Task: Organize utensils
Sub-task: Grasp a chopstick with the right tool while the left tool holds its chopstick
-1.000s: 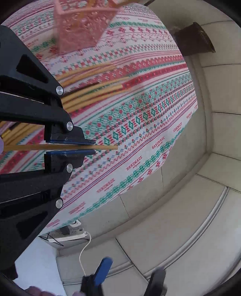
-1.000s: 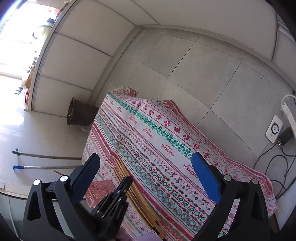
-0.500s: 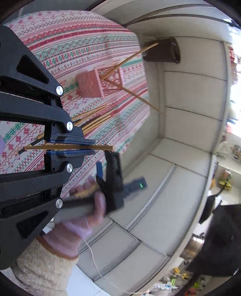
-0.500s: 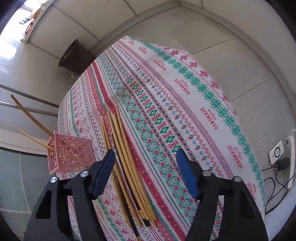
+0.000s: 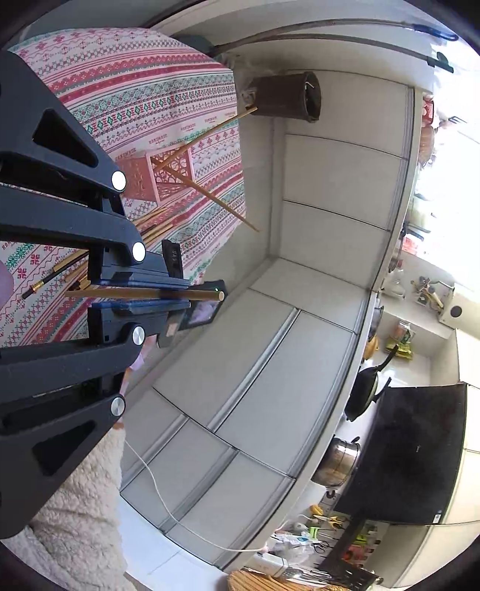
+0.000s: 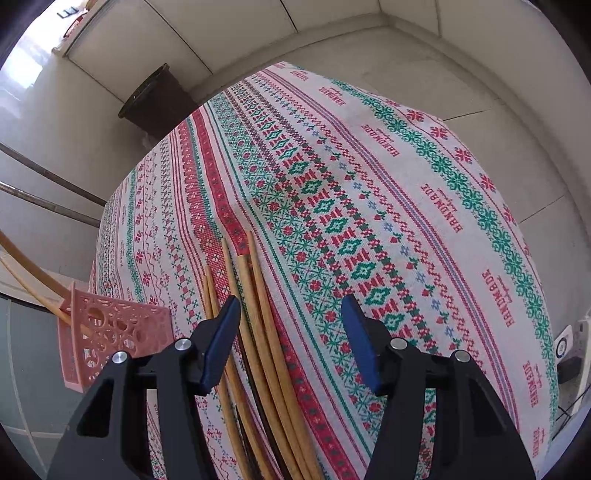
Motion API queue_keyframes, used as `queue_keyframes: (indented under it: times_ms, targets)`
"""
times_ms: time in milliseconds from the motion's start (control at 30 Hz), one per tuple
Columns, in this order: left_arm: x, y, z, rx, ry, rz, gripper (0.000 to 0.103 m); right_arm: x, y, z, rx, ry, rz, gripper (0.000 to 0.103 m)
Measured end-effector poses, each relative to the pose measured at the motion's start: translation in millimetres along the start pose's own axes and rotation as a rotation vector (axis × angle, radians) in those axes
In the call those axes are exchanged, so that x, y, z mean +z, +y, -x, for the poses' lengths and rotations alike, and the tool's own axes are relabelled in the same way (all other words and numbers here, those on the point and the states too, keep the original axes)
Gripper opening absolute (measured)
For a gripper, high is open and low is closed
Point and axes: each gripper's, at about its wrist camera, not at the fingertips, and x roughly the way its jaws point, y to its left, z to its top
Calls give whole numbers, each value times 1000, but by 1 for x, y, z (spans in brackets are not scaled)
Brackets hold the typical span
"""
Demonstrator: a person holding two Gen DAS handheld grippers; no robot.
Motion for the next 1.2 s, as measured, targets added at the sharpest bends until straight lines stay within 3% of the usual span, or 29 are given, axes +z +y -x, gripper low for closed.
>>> queue_keyframes:
  times_ms: [200, 333, 533, 767, 833, 900, 933, 967, 1000, 1100, 1200]
  targets:
    - [1, 4, 3, 8, -1, 5, 5, 0, 11, -14, -44, -2, 37, 56]
    - [1, 8, 6, 16, -7, 17, 5, 7, 3, -14, 6, 4, -30, 56]
    - [1, 11, 4, 20, 7, 27, 5, 4, 14, -19, -139, -39, 98, 56]
    - [1, 15, 4, 36, 13, 38, 5, -1, 26, -25, -200, -54, 176, 56]
    - [1, 14, 3, 40, 16, 36, 6, -4, 28, -26, -211, -50, 202, 39]
    - [1, 14, 2, 43, 19, 32, 6, -11, 33, -24, -245, -52, 247, 29]
    - [1, 13, 1, 44, 21, 29, 6, -10, 33, -24, -234, -49, 251, 26]
    - [1, 13, 1, 46, 22, 27, 6, -8, 29, -23, -198, -36, 233, 11]
    - [1, 13, 1, 49, 22, 27, 6, -6, 24, -22, -154, -14, 200, 6]
    - [0, 13, 1, 60, 24, 31, 6, -4, 13, -17, -92, 0, 147, 6]
    - [1, 15, 2, 74, 20, 41, 6, -9, 15, 0, -63, -45, 147, 6]
